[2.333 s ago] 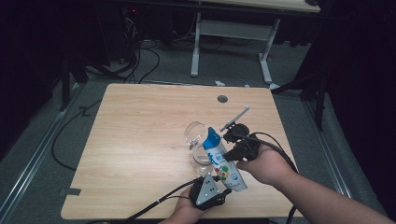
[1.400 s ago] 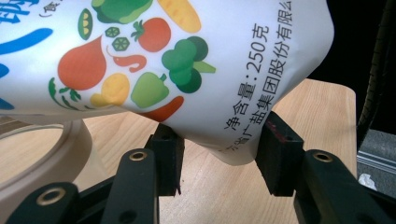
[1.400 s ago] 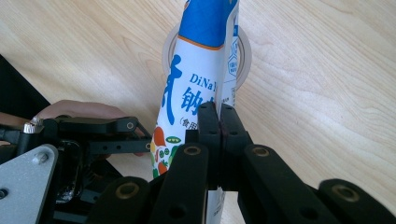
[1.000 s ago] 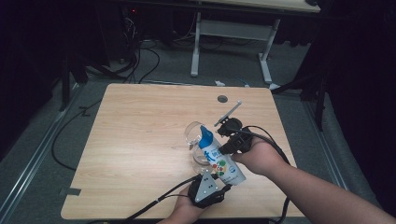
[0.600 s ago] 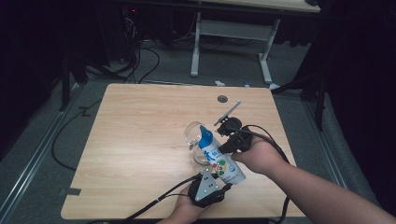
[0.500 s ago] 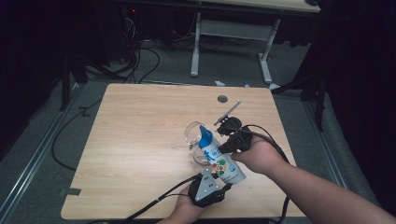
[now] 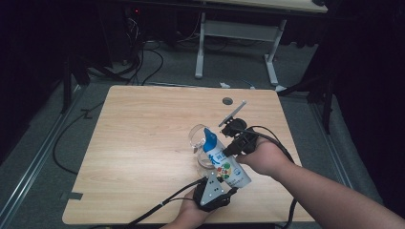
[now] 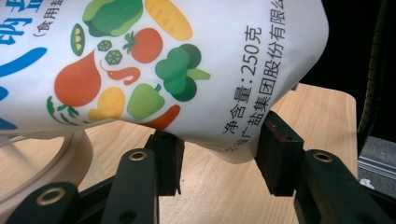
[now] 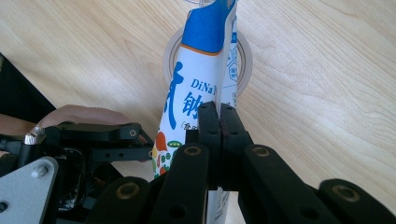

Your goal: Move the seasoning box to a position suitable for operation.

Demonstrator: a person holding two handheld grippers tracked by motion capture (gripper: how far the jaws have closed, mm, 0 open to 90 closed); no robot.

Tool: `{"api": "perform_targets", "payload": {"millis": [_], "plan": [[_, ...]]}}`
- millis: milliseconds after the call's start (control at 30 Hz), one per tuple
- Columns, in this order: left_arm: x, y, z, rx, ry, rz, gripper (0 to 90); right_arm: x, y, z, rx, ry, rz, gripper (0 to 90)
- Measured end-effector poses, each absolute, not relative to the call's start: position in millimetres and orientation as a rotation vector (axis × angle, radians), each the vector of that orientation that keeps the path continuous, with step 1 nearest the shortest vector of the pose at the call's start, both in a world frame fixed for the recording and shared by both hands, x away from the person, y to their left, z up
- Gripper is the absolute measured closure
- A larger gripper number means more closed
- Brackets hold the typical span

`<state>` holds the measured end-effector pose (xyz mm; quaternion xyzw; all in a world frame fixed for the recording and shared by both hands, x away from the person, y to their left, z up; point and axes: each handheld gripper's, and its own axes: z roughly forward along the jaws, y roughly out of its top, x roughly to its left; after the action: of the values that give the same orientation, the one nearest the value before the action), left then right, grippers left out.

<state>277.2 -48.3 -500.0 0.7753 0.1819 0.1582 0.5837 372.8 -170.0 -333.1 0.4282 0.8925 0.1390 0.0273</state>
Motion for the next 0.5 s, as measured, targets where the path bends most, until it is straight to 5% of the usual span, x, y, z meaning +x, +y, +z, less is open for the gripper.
{"api": "perform_targets", "payload": {"millis": [500], "plan": [[278.6,-49.2,-498.6,1.804,0.43,0.365,55.9,371.7,-167.2,-331.8,1.368,2.732,0.429,90.0]]}}
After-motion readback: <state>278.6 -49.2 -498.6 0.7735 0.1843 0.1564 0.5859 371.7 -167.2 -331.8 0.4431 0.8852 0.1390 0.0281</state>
